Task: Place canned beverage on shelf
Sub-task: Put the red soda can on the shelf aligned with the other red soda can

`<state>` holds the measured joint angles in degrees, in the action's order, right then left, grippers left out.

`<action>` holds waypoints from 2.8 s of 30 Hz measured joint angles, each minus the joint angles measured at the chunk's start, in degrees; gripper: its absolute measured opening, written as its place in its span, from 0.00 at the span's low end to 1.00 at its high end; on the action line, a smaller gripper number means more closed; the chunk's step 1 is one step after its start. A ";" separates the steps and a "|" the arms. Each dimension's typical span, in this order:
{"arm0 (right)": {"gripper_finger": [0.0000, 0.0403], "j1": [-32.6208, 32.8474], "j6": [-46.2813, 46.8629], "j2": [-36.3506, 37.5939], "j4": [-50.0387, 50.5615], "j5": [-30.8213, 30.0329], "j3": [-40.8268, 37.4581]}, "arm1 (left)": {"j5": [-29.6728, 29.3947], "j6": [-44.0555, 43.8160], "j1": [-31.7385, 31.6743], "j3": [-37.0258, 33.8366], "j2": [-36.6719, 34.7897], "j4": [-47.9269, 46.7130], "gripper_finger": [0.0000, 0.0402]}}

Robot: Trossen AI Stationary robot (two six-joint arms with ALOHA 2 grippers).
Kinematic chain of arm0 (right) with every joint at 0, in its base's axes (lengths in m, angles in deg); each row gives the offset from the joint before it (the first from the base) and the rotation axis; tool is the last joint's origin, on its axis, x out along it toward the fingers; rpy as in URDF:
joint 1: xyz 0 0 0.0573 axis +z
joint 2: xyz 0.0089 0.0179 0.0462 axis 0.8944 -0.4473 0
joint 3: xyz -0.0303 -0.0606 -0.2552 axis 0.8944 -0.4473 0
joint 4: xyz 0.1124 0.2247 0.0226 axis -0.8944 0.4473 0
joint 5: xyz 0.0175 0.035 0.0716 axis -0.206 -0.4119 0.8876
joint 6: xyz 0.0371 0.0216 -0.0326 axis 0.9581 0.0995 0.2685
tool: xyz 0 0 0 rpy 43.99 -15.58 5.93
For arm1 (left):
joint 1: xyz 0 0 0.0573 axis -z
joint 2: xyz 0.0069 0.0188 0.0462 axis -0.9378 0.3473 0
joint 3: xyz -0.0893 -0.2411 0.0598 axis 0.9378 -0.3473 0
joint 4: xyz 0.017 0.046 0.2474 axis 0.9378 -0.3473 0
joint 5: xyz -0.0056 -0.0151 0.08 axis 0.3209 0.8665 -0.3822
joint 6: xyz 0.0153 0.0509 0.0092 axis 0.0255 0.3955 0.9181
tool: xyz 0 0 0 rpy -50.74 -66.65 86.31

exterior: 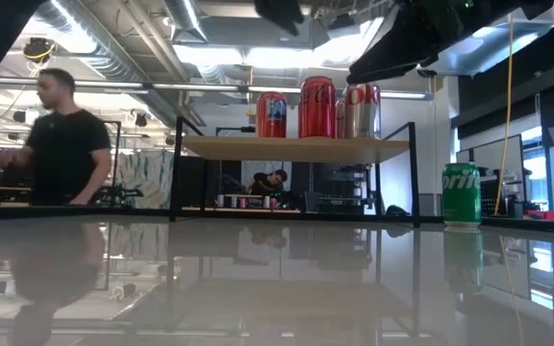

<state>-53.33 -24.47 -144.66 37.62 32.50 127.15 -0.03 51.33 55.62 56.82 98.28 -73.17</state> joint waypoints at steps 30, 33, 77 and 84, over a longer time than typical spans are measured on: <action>0.95 15.81 10.37 -1.29 -4.61 1.31 0.00 | -16.77 -61.84 49.36 -11.46 -3.34 -19.27 0.86; 0.95 18.81 11.59 -1.29 -5.09 0.01 0.00 | -17.60 -67.93 53.21 -13.79 -3.34 -19.33 0.86; 0.95 25.13 11.90 -5.42 -15.51 -3.16 0.00 | 1.18 -128.34 78.98 -34.36 -3.41 -19.36 0.86; 0.95 25.12 11.96 -5.42 -15.51 -3.20 0.00 | 0.14 -127.23 78.98 -34.84 -3.41 -19.32 0.86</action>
<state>-28.21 -12.51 -150.08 22.12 29.30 127.15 0.10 -75.90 134.60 21.98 94.87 -92.49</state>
